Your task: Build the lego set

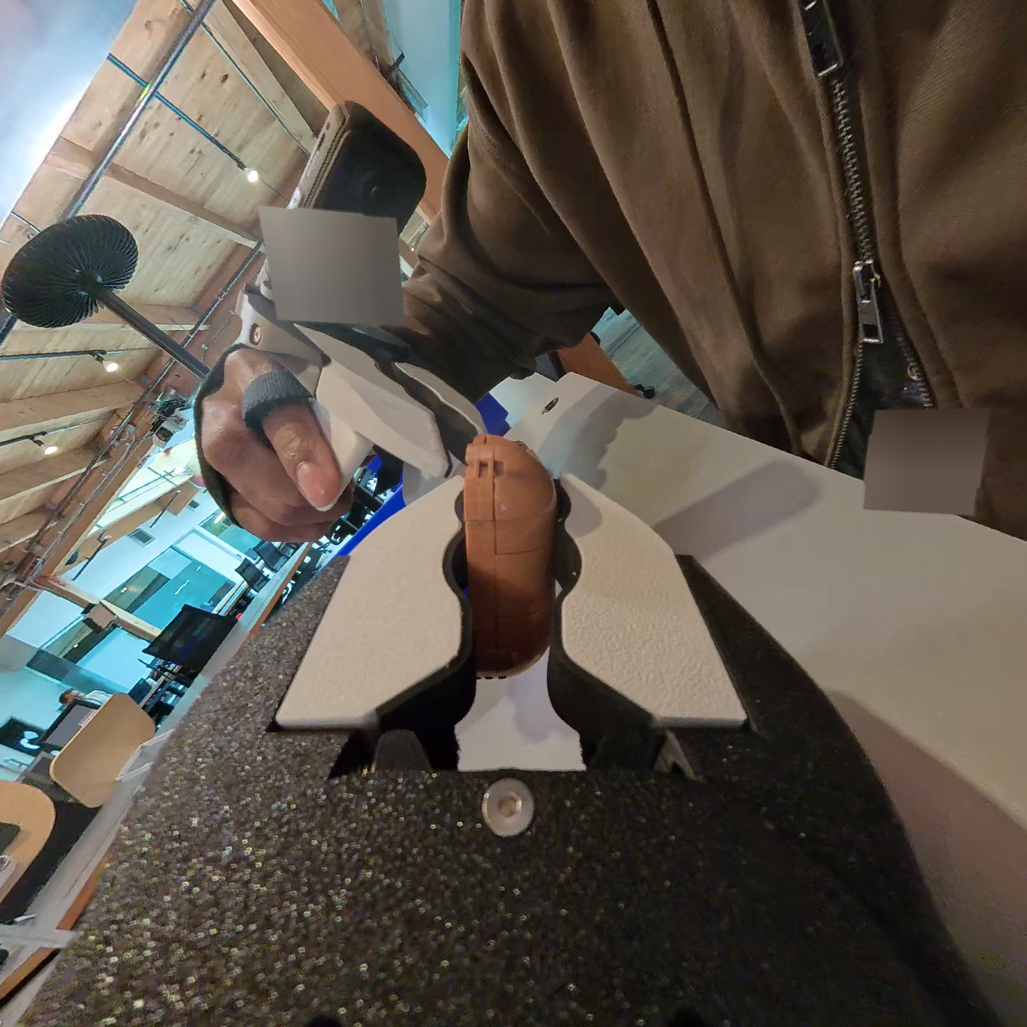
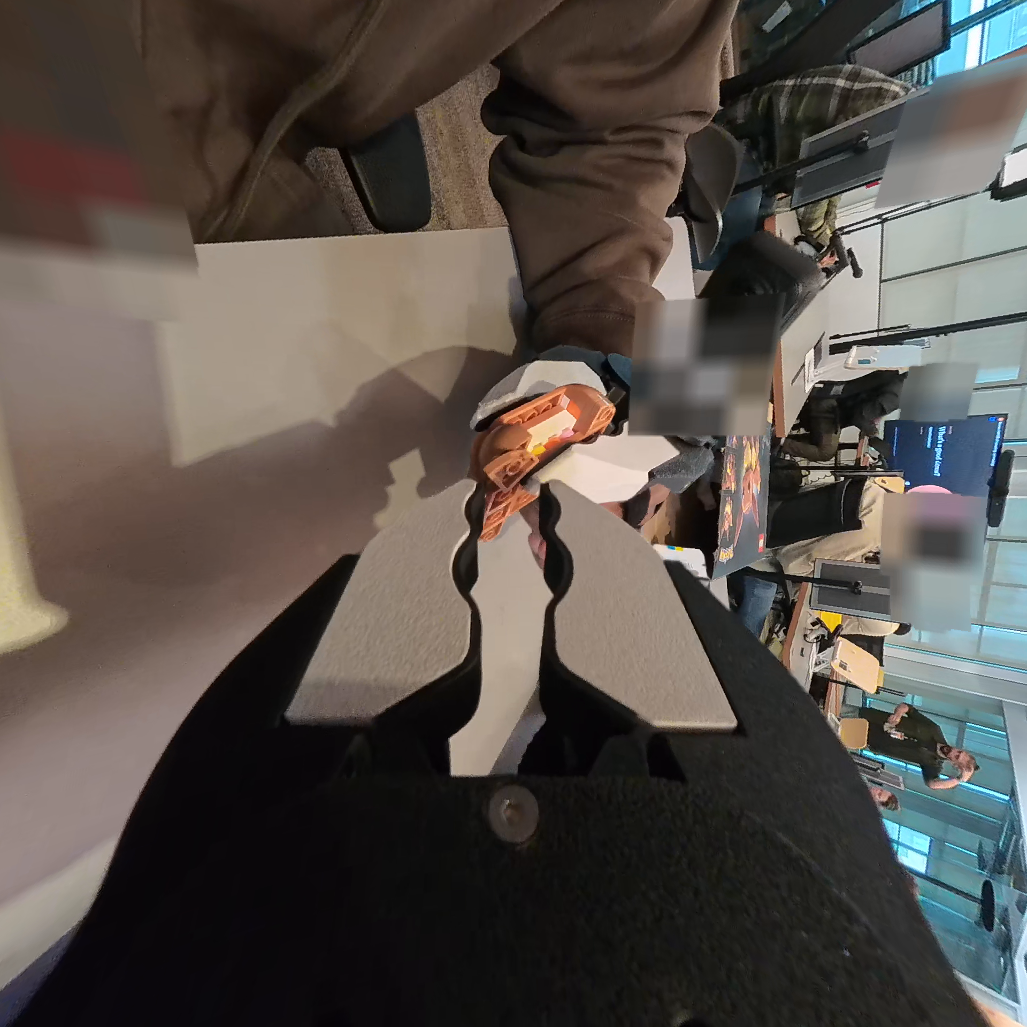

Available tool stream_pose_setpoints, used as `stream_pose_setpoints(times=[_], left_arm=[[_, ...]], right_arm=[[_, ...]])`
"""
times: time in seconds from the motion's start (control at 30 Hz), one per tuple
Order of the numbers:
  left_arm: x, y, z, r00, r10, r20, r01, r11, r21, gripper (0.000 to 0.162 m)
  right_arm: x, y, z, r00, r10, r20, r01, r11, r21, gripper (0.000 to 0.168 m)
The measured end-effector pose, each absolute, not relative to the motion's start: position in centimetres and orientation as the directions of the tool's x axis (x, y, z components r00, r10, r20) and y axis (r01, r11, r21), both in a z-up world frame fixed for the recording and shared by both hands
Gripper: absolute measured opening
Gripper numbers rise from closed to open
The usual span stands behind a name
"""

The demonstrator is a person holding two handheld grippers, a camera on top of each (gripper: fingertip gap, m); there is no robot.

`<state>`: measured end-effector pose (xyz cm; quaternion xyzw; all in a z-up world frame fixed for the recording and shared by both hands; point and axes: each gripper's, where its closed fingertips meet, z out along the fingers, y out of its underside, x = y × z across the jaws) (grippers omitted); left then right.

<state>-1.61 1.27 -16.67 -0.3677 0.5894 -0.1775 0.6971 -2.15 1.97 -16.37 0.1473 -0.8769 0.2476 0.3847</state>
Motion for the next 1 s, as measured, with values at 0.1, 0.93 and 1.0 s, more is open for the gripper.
stream_pose_setpoints(times=[0.1,0.93,1.0], left_arm=[[-1.7,1.3,-16.5,0.250,-0.660,-0.709,-0.205,0.679,-0.705,0.027],[-4.1,5.5,-17.8,0.307,-0.459,-0.834,-0.492,0.674,-0.551,0.026],[-4.0,5.4,-17.8,0.300,-0.458,-0.837,-0.489,0.679,-0.548,0.026]], right_arm=[[-2.2,2.7,-16.4,-0.667,-0.052,0.743,-0.418,0.852,-0.316,0.021],[-3.7,5.7,-17.0,-0.434,0.442,0.785,-0.024,0.865,-0.501,0.019],[-3.8,5.5,-17.2,-0.434,0.436,0.788,-0.030,0.867,-0.497,0.016]])
